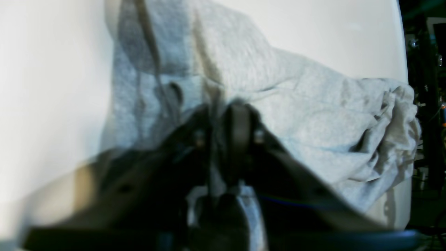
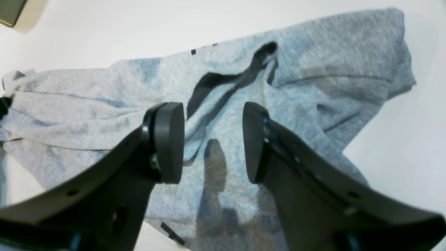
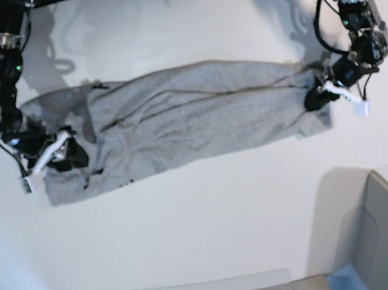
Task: Layout the t-shirt on the table in an organized manner, then fold the t-shirt properly
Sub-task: 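Grasp the opposite strip end with the left gripper, then hold both strip ends and pull them apart to straighten the strip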
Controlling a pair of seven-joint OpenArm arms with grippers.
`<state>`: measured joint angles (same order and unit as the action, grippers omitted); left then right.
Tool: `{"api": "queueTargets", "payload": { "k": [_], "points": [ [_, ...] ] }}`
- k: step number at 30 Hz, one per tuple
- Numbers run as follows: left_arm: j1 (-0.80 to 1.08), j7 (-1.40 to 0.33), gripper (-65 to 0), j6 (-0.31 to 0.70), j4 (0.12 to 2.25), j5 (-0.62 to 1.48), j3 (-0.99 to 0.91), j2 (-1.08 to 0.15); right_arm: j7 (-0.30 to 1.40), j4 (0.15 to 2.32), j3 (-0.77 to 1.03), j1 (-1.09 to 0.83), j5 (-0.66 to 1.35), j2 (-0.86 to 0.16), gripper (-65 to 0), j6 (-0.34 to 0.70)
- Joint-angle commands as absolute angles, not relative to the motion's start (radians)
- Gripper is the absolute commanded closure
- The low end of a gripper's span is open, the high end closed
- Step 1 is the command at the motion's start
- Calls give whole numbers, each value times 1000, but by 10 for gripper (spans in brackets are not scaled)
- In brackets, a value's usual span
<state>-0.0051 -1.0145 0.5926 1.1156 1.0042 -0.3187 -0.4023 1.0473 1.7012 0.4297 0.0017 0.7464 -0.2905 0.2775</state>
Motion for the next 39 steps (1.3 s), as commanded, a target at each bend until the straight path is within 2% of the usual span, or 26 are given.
{"api": "queueTargets", "payload": {
  "k": [1, 6, 15, 16, 20, 23, 27, 32, 39],
  "points": [
    [1, -1095, 0, 568, 1109, 900, -314, -412, 1027, 1721, 437, 19, 763, -305, -274, 283],
    [-28, -1095, -7, 568, 1161, 869, -317, -415, 1027, 1721, 437, 19, 763, -305, -274, 283],
    [-33, -1145, -180, 561, 1454, 866, -328, -415, 1029, 1721, 437, 19, 763, -305, -274, 283],
    [-33, -1147, -186, 533, 1472, 866, -351, -415, 1029, 1721, 437, 19, 763, -305, -274, 285],
    [-30, -1147, -215, 305, 1547, 866, -410, -415, 1029, 1721, 437, 19, 763, -306, -274, 285],
    [-27, -1147, -248, 200, 1570, 866, -407, -424, 1029, 1719, 437, 19, 763, -306, -274, 285],
    [-22, -1147, -262, 197, 1567, 866, -348, -455, 1029, 1719, 415, 19, 763, -309, -274, 285],
    [4, -1135, -262, 197, 1544, 866, -263, -467, 1029, 1721, 311, 19, 763, -369, -274, 285],
    [30, -1050, -261, 196, 1463, 866, -257, -509, 1029, 1721, 300, 21, 765, -371, -274, 283]
  ]
}}
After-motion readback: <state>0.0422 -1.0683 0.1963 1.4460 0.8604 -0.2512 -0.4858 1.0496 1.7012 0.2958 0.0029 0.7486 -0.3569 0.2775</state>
